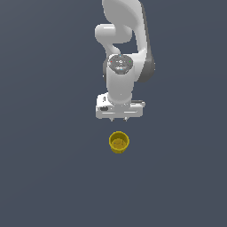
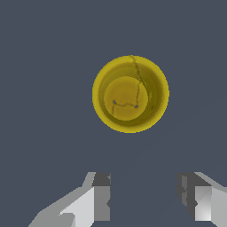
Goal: Pick up the object and move it to a goal position.
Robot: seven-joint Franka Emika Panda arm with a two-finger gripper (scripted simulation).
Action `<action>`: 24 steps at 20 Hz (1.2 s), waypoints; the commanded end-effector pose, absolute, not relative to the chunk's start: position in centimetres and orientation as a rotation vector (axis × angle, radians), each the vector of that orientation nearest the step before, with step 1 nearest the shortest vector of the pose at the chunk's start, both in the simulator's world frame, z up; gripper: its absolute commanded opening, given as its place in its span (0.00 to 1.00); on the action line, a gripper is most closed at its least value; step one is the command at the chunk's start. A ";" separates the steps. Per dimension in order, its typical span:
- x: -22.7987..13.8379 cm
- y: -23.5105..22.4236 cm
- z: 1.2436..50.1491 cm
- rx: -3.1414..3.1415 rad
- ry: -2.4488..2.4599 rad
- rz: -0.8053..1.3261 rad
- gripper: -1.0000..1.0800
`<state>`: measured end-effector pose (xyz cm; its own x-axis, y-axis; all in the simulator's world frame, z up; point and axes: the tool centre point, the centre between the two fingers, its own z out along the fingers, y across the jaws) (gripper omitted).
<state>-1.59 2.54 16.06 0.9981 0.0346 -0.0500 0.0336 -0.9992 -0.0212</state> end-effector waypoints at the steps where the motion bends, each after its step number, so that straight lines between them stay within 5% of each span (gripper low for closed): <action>1: -1.4 2.6 16.0 -3.119 -0.075 0.079 0.62; 24: 3.5 2.7 13.8 -2.991 -0.807 0.074 0.62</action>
